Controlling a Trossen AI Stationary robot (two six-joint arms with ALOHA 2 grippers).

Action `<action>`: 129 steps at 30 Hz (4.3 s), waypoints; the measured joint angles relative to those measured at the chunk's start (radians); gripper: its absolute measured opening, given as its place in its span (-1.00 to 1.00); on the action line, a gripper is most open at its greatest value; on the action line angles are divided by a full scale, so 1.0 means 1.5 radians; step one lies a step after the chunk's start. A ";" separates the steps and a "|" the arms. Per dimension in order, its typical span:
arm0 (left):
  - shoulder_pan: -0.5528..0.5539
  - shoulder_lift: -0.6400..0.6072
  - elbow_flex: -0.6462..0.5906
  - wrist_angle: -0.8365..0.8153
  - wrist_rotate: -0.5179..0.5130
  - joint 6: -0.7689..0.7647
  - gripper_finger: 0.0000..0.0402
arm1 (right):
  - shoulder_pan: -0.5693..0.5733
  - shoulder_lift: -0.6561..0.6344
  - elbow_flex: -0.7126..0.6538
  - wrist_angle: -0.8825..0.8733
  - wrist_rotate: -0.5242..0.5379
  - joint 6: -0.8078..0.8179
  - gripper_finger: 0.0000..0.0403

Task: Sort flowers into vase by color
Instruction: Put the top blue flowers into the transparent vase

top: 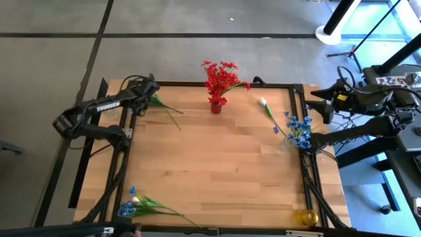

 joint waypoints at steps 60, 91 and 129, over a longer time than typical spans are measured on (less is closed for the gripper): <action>-0.852 0.196 0.310 0.933 -0.155 1.052 -0.99 | 0.001 0.350 0.075 0.403 -0.339 -0.288 0.32; -0.782 0.233 0.385 0.930 -0.074 1.124 -0.99 | 0.000 0.422 0.074 0.535 -0.369 -0.243 0.32; -0.779 0.214 0.385 0.910 -0.001 1.168 -0.55 | 0.001 0.490 0.074 0.625 -0.377 -0.193 -0.90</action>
